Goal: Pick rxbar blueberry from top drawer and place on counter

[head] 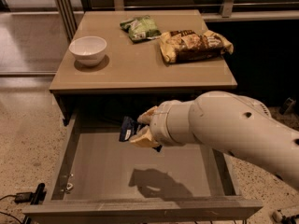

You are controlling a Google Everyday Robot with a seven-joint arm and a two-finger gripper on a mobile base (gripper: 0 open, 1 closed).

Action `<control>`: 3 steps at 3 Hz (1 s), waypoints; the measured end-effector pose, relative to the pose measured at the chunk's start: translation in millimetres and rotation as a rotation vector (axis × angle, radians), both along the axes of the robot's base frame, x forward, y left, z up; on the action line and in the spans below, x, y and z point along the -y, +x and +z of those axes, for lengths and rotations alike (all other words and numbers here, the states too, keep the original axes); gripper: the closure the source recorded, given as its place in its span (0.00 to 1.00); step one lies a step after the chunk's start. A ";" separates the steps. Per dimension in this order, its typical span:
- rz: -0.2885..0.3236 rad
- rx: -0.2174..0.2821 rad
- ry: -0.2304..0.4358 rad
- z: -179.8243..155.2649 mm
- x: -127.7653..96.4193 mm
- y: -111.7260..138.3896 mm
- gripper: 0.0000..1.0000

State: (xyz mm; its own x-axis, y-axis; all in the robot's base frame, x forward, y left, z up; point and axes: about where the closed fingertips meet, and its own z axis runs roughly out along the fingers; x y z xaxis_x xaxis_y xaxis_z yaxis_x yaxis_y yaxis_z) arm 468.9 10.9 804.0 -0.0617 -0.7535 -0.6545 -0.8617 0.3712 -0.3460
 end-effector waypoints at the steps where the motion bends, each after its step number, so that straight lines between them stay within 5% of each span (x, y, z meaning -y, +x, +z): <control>1: 0.000 0.000 0.000 0.1 0.0 0.0 1.00; 3: 0.045 0.058 0.003 22.4 -20.7 30.9 1.00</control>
Offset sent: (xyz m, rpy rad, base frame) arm 0.0172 0.0095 0.0125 -0.0005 -0.0466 0.0189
